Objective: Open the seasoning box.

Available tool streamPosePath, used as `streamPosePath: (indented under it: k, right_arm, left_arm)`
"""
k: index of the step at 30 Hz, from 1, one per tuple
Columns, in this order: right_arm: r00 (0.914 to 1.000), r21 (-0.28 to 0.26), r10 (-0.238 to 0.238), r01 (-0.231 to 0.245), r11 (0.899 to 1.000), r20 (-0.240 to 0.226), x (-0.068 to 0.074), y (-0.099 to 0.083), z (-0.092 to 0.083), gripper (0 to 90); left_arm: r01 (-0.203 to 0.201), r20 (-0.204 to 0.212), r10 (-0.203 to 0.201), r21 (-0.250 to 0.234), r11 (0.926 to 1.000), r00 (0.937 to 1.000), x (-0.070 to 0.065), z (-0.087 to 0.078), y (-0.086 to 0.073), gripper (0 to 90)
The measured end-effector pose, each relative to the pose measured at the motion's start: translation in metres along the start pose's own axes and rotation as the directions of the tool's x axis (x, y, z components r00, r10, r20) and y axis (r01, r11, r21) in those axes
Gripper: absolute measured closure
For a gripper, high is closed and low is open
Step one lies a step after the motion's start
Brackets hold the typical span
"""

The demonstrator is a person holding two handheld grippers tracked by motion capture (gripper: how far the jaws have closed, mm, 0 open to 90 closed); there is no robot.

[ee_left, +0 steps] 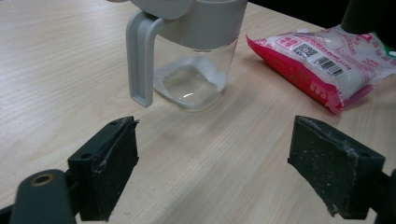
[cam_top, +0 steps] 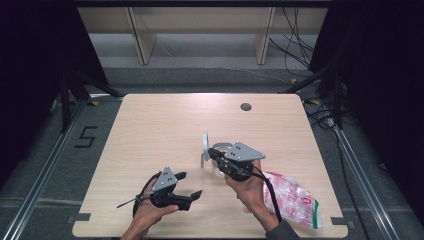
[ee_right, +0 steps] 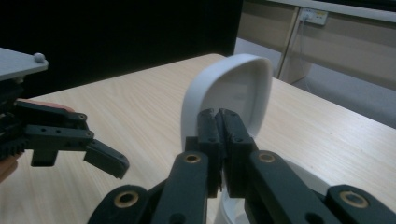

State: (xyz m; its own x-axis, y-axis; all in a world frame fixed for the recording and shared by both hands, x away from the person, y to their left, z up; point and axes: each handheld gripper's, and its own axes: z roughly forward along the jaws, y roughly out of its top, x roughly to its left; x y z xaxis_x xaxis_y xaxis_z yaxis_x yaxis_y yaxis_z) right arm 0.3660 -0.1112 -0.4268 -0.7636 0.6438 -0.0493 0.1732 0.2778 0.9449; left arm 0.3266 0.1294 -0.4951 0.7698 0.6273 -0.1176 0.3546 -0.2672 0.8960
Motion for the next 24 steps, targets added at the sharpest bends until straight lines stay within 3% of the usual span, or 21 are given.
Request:
streamPosePath:
  k: [3, 5, 6, 7, 8, 9, 10, 11, 13, 16, 17, 18, 20, 21, 22, 24]
  right_arm:
    - [0.9999, 0.001, 0.009, -0.009, 1.0, -0.01, 0.0, 0.0, -0.006, 87.6]
    - [0.9997, -0.004, 0.02, -0.02, 1.0, -0.014, -0.003, -0.002, -0.014, 87.5]
    - [0.9999, -0.001, 0.01, -0.01, 1.0, 0.001, -0.004, -0.004, -0.019, 87.5]
    - [0.9998, 0.024, 0.019, -0.019, 1.0, -0.009, -0.006, -0.006, -0.026, 87.5]
    - [0.999, 0.017, 0.045, -0.045, 0.999, -0.008, -0.007, -0.01, -0.031, 87.5]
    - [0.9997, 0.028, 0.026, -0.025, 0.999, -0.004, -0.011, -0.014, -0.037, 87.5]
    - [0.9995, 0.041, 0.033, -0.032, 0.999, -0.004, -0.013, -0.018, -0.043, 87.5]
    - [0.9992, 0.045, 0.038, -0.039, 0.998, 0.008, -0.015, -0.022, -0.049, 87.5]
    - [0.9975, 0.056, 0.069, -0.07, 0.996, 0.012, -0.018, -0.03, -0.061, 87.5]
    - [0.9964, 0.075, 0.074, -0.077, 0.994, 0.04, -0.021, -0.044, -0.077, 87.5]
    - [0.9939, 0.092, 0.102, -0.105, 0.99, 0.041, -0.02, -0.049, -0.082, 87.5]
    - [0.9942, 0.089, 0.099, -0.102, 0.991, 0.043, -0.022, -0.055, -0.087, 87.5]
    - [0.9939, 0.109, 0.103, -0.106, 0.988, 0.041, -0.022, -0.064, -0.096, 87.8]
    - [0.994, 0.112, 0.105, -0.108, 0.988, 0.031, -0.021, -0.069, -0.101, 87.8]
    - [0.9906, 0.131, 0.129, -0.134, 0.982, 0.045, -0.019, -0.072, -0.106, 88.0]
    - [0.9929, 0.135, 0.117, -0.119, 0.984, 0.022, -0.019, -0.079, -0.115, 88.0]
  left_arm:
    - [0.002, 0.009, -0.002, -0.018, 0.9998, 1.0, -0.001, 0.0, -0.001, 14.8]
    - [-0.024, 0.015, 0.024, -0.023, 0.9995, 0.9996, 0.001, -0.002, -0.001, 14.8]
    - [0.004, 0.012, -0.004, -0.031, 0.9995, 0.9999, 0.0, -0.002, -0.002, 14.8]
    - [0.006, 0.004, -0.006, -0.027, 0.9996, 1.0, 0.001, -0.002, -0.002, 14.8]
    - [0.008, -0.006, -0.008, -0.023, 0.9997, 1.0, 0.001, -0.003, -0.003, 14.9]
    - [0.01, -0.002, -0.01, -0.022, 0.9997, 0.9999, 0.002, -0.003, -0.003, 14.9]
    - [-0.004, -0.007, 0.004, -0.011, 0.9999, 1.0, 0.003, -0.004, -0.003, 14.8]
    - [0.02, 0.006, -0.02, -0.036, 0.9991, 0.9998, 0.002, -0.003, -0.003, 14.8]
    - [0.008, 0.008, -0.008, -0.021, 0.9997, 0.9999, 0.003, -0.004, -0.004, 14.9]
    - [0.005, 0.005, -0.005, -0.018, 0.9998, 1.0, 0.002, -0.003, -0.004, 14.9]
    - [0.006, 0.008, -0.006, -0.021, 0.9998, 0.9999, 0.002, -0.003, -0.004, 14.9]
    - [0.02, -0.001, -0.02, -0.027, 0.9994, 0.9998, 0.001, -0.003, -0.004, 14.9]
    - [0.002, 0.004, -0.001, -0.014, 0.9999, 1.0, 0.002, -0.004, -0.004, 14.9]
    - [0.014, 0.012, -0.014, -0.027, 0.9995, 0.9998, 0.002, -0.004, -0.005, 14.8]
    - [0.013, 0.01, -0.013, -0.024, 0.9996, 0.9999, 0.002, -0.004, -0.004, 14.9]
    - [0.02, 0.029, -0.019, -0.039, 0.999, 0.9994, 0.003, -0.005, -0.003, 14.9]
